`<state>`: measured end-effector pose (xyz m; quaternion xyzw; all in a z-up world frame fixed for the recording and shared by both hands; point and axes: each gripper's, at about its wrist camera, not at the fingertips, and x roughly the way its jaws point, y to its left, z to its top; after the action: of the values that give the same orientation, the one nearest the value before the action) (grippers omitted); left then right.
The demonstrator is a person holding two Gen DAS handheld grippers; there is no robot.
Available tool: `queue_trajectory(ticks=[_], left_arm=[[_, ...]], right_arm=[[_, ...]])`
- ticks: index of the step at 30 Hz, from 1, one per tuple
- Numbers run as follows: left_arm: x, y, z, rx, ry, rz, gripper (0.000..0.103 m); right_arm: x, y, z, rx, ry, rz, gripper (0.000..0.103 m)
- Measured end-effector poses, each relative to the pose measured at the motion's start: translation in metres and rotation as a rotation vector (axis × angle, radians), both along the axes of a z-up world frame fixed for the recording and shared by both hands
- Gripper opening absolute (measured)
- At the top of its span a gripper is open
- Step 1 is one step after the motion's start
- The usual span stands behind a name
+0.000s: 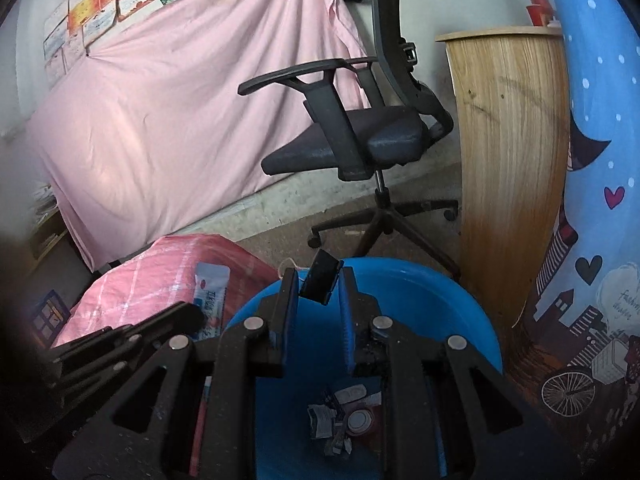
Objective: Collect trash
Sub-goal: 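Lift both held items and carry them over the blue basin, then open both grippers to drop the tube and clip into the basin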
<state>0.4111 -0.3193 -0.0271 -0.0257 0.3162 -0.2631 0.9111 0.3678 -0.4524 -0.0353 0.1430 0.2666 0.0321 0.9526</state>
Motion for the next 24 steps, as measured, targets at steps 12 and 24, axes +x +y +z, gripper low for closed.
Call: queue_trajectory(ticks=[12,24], left_arm=[[0.006,0.007,-0.006,0.039,0.04,0.022,0.002],[0.006,0.02,-0.003,0.021,0.036,0.058,0.017]], right_arm=[[0.004,-0.001,-0.002,-0.001,0.007,0.003,0.046],[0.003,-0.003,0.0,0.001,0.0,-0.003,0.047]])
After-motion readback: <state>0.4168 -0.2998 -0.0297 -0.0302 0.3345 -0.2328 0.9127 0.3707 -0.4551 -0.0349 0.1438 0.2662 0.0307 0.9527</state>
